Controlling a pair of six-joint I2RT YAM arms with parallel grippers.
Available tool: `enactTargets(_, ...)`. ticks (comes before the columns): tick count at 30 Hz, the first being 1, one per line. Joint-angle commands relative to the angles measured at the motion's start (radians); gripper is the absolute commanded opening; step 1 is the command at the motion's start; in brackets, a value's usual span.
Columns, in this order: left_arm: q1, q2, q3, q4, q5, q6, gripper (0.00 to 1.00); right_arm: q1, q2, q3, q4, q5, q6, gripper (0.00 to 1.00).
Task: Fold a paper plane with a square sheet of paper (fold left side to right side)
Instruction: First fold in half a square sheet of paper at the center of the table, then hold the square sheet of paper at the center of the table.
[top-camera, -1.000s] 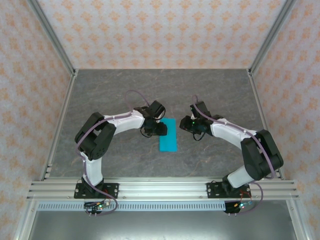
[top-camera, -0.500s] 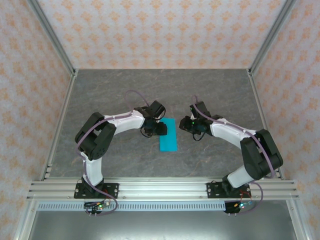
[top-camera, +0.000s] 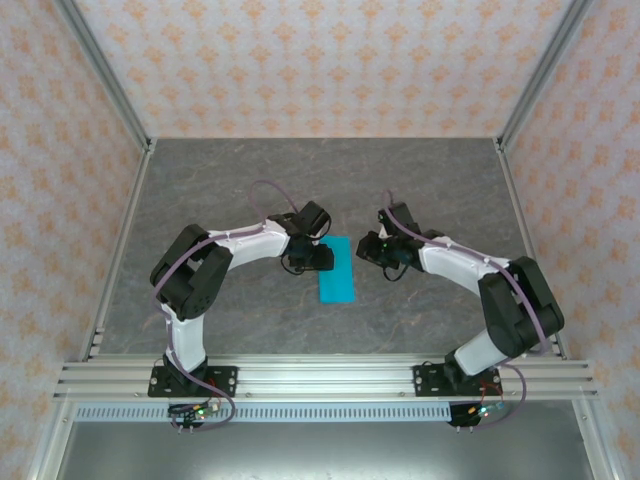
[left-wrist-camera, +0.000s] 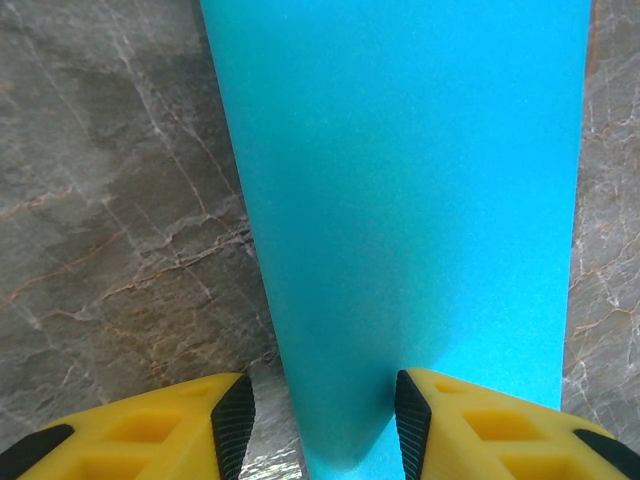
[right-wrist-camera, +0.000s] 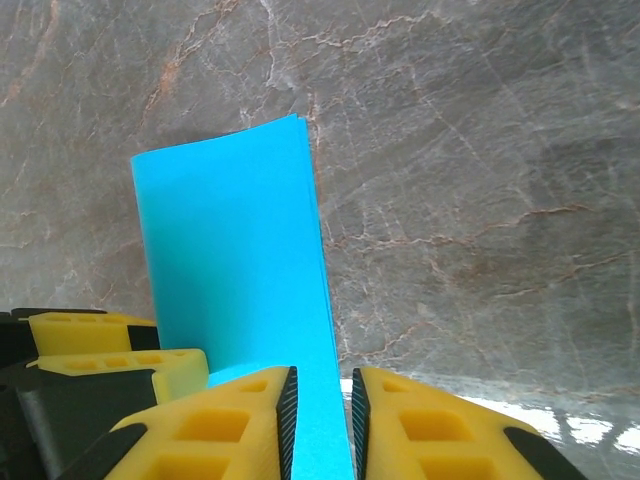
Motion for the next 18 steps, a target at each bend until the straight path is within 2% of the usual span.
enactTargets(1, -0.001, 0.051, -0.005, 0.000, -0.055, 0.000, 0.47, 0.011, 0.021, 0.004, 0.032, -0.019, 0.012, 0.24)
enactTargets(18, -0.002, 0.057, 0.007, -0.020, -0.042, 0.038, 0.49, 0.013, 0.020, 0.021, 0.009, -0.003, 0.006, 0.24)
